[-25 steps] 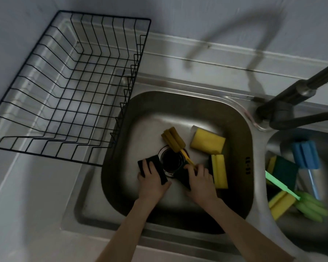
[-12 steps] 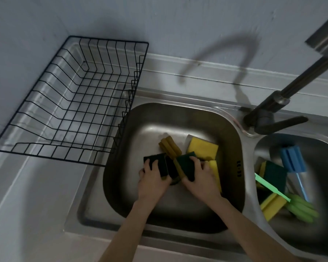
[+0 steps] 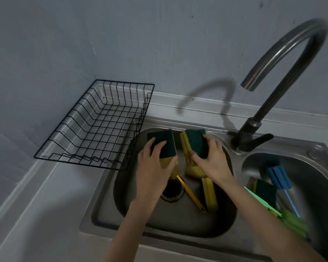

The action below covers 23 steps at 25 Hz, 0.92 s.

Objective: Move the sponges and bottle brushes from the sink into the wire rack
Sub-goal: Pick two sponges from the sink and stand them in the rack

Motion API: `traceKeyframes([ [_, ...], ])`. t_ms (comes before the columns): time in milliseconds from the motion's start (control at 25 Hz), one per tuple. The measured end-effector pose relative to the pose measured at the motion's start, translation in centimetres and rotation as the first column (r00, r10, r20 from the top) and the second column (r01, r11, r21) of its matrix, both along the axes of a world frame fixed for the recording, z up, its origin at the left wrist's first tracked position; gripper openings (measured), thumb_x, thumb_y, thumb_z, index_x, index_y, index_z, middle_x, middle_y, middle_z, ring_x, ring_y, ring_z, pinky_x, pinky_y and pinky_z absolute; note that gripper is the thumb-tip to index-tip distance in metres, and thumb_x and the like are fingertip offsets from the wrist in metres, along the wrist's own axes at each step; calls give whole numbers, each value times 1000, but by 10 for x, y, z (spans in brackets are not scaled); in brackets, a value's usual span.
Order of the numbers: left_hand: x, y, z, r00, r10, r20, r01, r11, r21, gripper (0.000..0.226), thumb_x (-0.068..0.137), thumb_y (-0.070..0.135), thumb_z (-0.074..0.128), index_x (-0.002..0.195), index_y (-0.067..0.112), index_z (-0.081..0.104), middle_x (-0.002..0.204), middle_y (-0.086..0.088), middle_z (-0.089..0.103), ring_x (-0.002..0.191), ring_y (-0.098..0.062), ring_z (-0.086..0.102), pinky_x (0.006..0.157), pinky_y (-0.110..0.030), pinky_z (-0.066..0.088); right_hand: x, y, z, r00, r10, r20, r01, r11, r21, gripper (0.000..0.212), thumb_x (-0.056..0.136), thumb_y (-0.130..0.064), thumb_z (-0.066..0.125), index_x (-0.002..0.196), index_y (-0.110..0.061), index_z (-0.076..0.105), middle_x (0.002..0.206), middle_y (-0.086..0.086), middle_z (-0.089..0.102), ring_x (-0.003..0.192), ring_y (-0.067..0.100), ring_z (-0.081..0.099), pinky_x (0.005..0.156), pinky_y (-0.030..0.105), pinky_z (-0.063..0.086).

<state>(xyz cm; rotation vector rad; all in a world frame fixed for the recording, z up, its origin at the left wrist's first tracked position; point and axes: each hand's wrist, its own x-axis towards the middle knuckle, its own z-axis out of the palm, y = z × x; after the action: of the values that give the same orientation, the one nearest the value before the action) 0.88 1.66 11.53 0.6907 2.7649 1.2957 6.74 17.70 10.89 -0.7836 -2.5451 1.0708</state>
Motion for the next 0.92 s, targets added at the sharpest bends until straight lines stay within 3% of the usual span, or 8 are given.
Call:
traceKeyframes([
  [240,-16,-25,38,994,79,-78,-72,993,89,52,78,40,62,125,26,46,145,2,32,131,-20,27,90,-28,25,-29,-14,38,994,103,-47,-99,992,78,67,79,-33,63,135,-19,31,127,13,37,114,26,47,86,20,36],
  [520,-53,-54,40,976,204,-80,-200,978,54,55,76,38,63,126,22,46,144,-2,35,129,-24,30,93,-28,23,-92,-36,59,960,278,-43,-271,954,125,66,80,-31,62,136,-15,31,129,16,38,114,27,49,87,19,36],
  [680,-90,-69,35,957,287,-44,-285,957,53,53,78,35,63,126,19,47,143,-4,38,128,-25,34,98,-32,28,-146,-49,59,935,353,-20,-346,925,155,68,81,-32,61,138,-14,28,128,15,35,114,26,47,88,18,37],
  [920,-143,-74,20,948,314,45,-317,946,69,51,80,33,61,127,19,47,143,-4,38,128,-23,33,98,-28,24,-224,-63,41,900,431,62,-435,889,146,66,82,-31,60,137,-12,29,129,17,34,114,30,48,88,22,43],
])
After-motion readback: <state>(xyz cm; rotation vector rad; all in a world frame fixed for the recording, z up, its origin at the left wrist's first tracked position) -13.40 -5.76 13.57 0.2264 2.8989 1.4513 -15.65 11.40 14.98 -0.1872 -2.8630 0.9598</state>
